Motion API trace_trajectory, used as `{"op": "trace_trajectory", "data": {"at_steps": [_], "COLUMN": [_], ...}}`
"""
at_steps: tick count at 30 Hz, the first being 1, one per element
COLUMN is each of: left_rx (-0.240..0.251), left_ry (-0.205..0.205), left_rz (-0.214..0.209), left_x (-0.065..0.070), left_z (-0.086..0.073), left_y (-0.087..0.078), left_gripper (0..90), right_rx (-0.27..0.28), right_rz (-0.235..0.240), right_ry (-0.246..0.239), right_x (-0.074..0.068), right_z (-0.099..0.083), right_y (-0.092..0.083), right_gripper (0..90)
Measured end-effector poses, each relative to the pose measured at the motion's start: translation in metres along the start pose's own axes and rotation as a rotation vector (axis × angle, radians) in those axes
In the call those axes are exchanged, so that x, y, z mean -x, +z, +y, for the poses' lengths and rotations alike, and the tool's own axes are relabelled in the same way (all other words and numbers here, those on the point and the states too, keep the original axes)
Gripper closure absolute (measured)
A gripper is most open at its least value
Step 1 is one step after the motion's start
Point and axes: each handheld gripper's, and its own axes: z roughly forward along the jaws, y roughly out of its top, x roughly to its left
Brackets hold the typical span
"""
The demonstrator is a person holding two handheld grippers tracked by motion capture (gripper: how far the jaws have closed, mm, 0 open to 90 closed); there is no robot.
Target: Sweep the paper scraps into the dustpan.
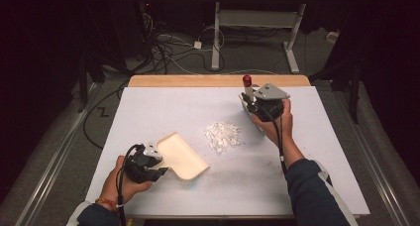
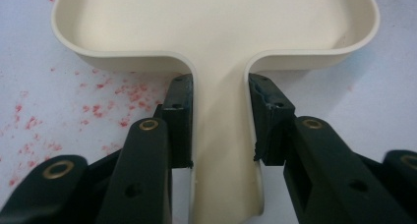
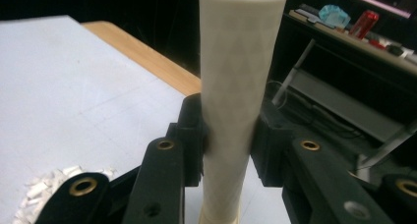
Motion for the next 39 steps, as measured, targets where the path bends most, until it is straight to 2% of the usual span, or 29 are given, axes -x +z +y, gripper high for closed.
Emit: {"op": "trace_trajectory", "data": {"at_steps": [1, 2, 4, 9, 16, 17, 20, 23, 25, 32, 35, 39], "left_rx": [0.000, -0.001, 0.002, 0.001, -0.001, -0.013, -0.022, -0.026, -0.026, -0.029, -0.035, -0.038], "left_ry": [0.001, 0.000, -0.005, 0.000, 0.011, 0.027, 0.037, 0.054, 0.055, 0.065, 0.067, 0.068], "left_rz": [-0.001, -0.002, -0.006, -0.013, -0.019, -0.016, -0.018, -0.017, -0.017, -0.026, -0.029, -0.026], "left_x": [0.000, 0.000, 0.000, -0.003, -0.004, -0.003, -0.002, 0.000, 0.000, 0.005, 0.006, 0.009], "left_z": [0.000, 0.001, 0.002, 0.006, 0.015, 0.019, 0.024, 0.032, 0.034, 0.046, 0.048, 0.053], "left_y": [0.000, 0.001, 0.001, 0.003, 0.010, 0.014, 0.017, 0.022, 0.022, 0.033, 0.035, 0.040], "left_gripper": [63.8, 63.8, 63.8, 63.8, 63.8, 63.8, 63.7, 63.8, 63.7, 63.7, 63.7, 63.6], "right_rx": [-0.003, 0.004, 0.025, 0.050, 0.088, 0.092, 0.088, 0.098, 0.096, 0.113, 0.108, 0.120], "right_rz": [-0.001, 0.007, 0.044, 0.121, 0.180, 0.187, 0.188, 0.200, 0.202, 0.243, 0.248, 0.297], "right_ry": [-0.021, -0.022, 0.013, 0.019, 0.063, 0.065, 0.042, 0.045, 0.030, 0.041, 0.023, 0.020], "right_x": [-0.004, -0.007, -0.012, -0.025, -0.033, -0.035, -0.044, -0.051, -0.056, -0.070, -0.081, -0.091], "right_z": [0.000, 0.000, -0.002, -0.005, -0.007, -0.007, -0.006, -0.006, -0.005, 0.000, 0.002, 0.007], "right_y": [0.001, 0.003, 0.005, 0.010, 0.006, 0.006, 0.005, 0.004, 0.005, 0.000, -0.004, -0.006], "right_gripper": [70.6, 70.6, 70.6, 70.6, 70.4, 70.4, 70.2, 70.1, 70.1, 70.2, 70.2, 70.4]}}
